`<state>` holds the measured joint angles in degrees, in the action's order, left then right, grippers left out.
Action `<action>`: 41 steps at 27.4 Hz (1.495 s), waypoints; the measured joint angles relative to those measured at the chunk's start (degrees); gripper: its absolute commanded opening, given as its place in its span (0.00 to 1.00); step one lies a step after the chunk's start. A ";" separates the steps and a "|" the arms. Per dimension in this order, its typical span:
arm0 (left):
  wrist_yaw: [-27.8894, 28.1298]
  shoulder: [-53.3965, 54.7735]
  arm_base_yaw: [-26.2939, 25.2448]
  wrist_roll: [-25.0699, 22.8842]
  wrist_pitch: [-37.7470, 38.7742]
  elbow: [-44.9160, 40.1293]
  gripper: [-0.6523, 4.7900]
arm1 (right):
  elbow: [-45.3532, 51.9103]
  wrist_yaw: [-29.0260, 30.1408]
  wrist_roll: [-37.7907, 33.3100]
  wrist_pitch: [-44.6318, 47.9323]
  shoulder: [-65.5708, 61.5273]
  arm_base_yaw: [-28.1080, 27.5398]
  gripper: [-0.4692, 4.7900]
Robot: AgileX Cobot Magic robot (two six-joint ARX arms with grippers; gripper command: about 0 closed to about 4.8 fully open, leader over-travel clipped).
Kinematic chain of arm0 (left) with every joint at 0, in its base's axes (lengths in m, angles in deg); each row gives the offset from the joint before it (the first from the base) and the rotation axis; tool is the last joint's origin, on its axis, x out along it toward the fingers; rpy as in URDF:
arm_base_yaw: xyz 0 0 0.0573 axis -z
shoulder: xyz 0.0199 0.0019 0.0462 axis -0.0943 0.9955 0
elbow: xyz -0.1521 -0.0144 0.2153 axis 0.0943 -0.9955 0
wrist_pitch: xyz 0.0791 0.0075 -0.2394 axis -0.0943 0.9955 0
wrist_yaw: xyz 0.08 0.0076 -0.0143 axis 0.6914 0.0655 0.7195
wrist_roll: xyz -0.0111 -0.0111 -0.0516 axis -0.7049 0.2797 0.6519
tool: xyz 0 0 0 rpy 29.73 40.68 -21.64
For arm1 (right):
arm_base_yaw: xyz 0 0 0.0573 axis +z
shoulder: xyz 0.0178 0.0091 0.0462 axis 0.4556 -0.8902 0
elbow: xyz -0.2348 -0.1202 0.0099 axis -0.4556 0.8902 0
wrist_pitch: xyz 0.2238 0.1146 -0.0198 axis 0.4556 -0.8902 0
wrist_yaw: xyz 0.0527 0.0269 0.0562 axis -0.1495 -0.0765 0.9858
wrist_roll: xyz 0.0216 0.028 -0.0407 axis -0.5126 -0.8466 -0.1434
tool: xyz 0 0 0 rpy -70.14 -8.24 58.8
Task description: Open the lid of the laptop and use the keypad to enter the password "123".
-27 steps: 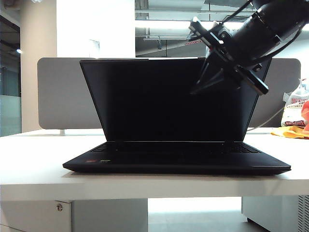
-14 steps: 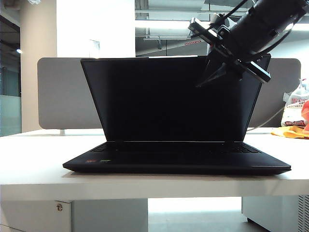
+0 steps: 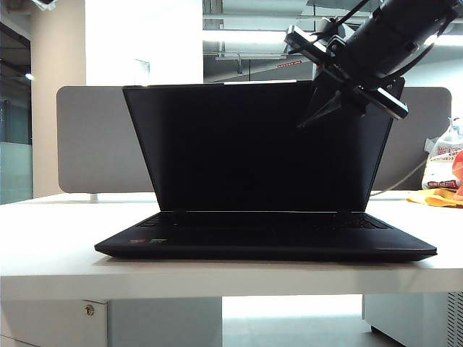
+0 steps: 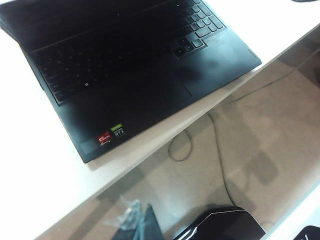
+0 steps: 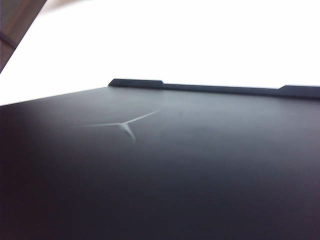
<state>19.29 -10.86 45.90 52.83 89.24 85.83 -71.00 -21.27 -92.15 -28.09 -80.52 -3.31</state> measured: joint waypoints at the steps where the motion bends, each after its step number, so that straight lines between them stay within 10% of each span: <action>1: 0.00 0.00 0.00 0.00 0.02 0.00 0.11 | -0.50 -0.04 0.44 -0.37 -0.09 -0.26 0.08; 41: 1.14 0.02 0.00 0.02 0.11 0.00 0.11 | -26.71 1.92 7.63 -10.97 -14.53 -7.13 0.08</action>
<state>20.43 -10.84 45.90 52.85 89.35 85.83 -97.71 -19.35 -84.52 -39.06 -95.05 -10.44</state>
